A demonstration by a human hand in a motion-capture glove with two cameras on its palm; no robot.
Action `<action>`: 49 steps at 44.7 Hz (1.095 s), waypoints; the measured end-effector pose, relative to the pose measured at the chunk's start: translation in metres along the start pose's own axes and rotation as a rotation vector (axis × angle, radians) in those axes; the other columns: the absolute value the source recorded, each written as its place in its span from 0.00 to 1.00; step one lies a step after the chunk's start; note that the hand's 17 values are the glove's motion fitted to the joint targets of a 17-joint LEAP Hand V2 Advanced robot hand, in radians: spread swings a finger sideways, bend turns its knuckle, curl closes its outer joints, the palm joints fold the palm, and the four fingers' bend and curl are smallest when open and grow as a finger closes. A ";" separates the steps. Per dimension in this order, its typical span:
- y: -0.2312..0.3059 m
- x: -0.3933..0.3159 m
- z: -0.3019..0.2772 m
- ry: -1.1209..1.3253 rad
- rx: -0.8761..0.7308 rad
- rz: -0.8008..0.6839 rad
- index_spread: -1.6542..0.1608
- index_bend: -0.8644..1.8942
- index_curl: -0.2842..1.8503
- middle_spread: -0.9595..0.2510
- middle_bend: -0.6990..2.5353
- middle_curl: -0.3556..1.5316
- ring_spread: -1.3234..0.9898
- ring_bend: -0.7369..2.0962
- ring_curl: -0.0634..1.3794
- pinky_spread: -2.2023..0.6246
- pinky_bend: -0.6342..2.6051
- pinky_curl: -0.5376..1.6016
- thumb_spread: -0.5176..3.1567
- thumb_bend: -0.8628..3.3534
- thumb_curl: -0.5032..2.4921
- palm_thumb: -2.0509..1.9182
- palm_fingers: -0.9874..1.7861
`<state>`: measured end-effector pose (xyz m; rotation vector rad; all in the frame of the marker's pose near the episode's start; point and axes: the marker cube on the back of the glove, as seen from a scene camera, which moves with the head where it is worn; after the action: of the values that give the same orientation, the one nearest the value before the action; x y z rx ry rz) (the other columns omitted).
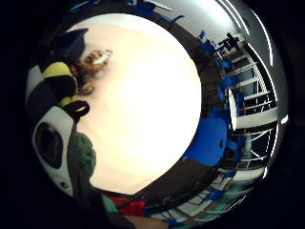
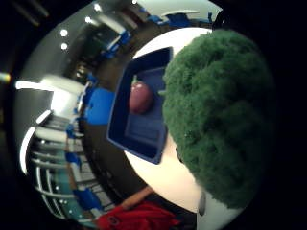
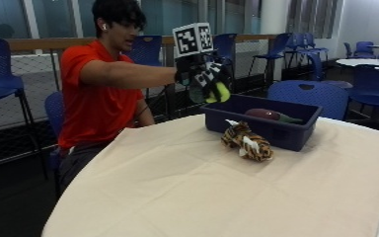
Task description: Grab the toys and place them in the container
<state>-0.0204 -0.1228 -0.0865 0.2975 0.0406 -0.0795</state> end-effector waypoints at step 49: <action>-0.074 0.018 0.056 -0.007 -0.205 0.099 0.73 0.36 0.22 0.73 0.25 0.30 0.60 0.34 0.18 0.81 0.60 0.44 0.37 0.17 0.27 0.47 0.27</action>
<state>-0.0067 -0.2117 -0.0553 0.0942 0.0267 0.0223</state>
